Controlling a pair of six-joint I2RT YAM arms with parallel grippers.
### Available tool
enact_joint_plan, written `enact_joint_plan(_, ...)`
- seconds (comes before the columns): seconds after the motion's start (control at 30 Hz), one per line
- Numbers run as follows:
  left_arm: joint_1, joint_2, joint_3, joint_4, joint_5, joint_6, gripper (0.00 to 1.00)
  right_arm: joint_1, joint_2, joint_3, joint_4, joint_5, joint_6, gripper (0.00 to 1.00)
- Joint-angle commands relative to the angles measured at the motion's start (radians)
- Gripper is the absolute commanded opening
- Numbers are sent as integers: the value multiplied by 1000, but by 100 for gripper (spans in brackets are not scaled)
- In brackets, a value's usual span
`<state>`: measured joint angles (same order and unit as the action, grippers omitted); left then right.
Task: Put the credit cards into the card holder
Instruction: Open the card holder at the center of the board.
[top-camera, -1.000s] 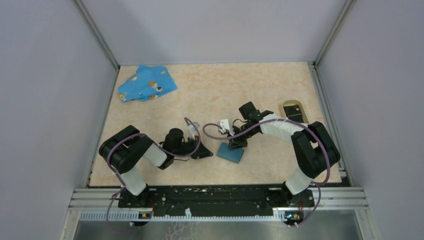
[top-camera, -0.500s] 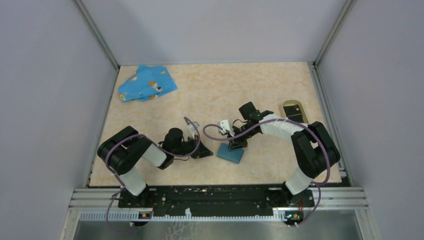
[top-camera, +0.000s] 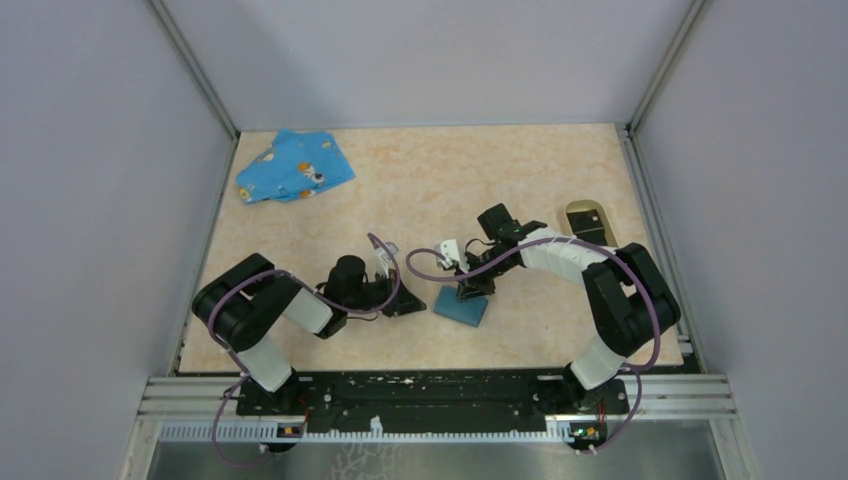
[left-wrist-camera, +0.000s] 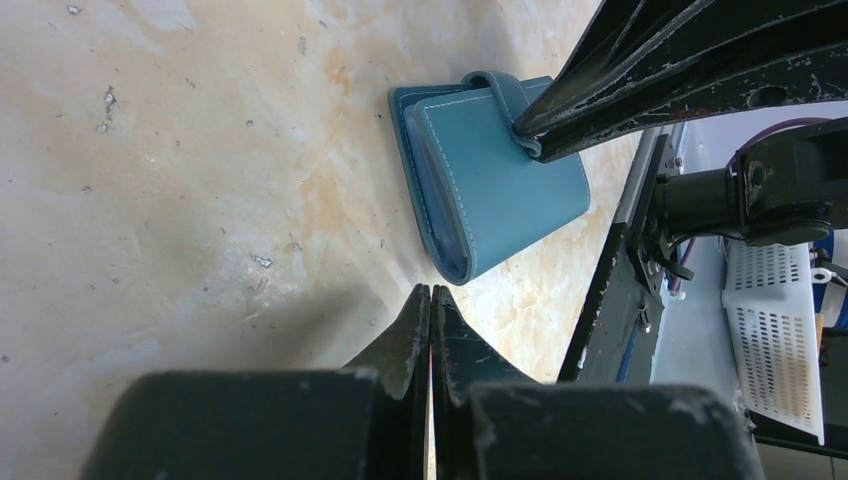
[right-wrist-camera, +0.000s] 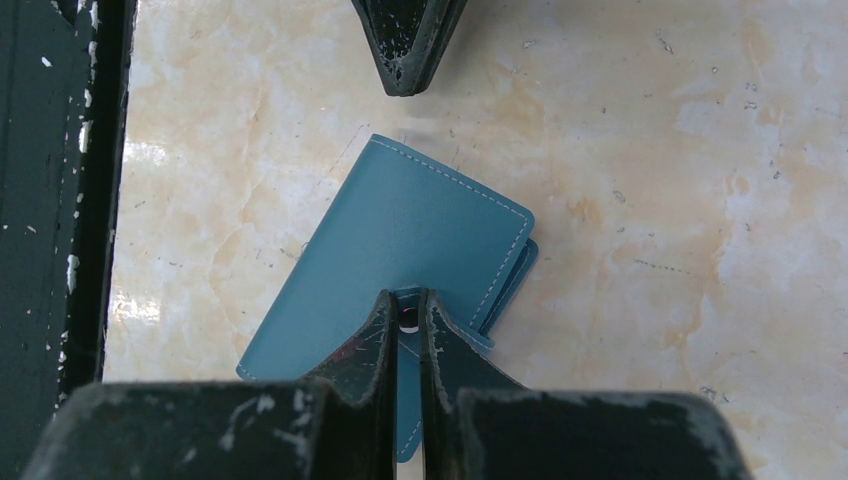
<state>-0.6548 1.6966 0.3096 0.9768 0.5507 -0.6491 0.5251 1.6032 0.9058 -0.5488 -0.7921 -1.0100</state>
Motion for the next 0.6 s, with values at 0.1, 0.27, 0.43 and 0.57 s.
enact_joint_plan(0.1, -3, -14, -14, 11, 21, 21, 0, -7, -29, 21, 13, -26, -10, 0)
enact_joint_plan(0.27, -6, -11, -12, 17, 23, 18, 0, -7, -29, 17, 25, -10, -2, 0)
enact_joint_plan(0.43, -8, -8, -13, 23, 27, 16, 0, -7, -29, 13, 37, 13, 8, 0)
enact_joint_plan(0.57, -9, -8, -14, 25, 28, 14, 0, -7, -29, 9, 48, 28, 16, 1)
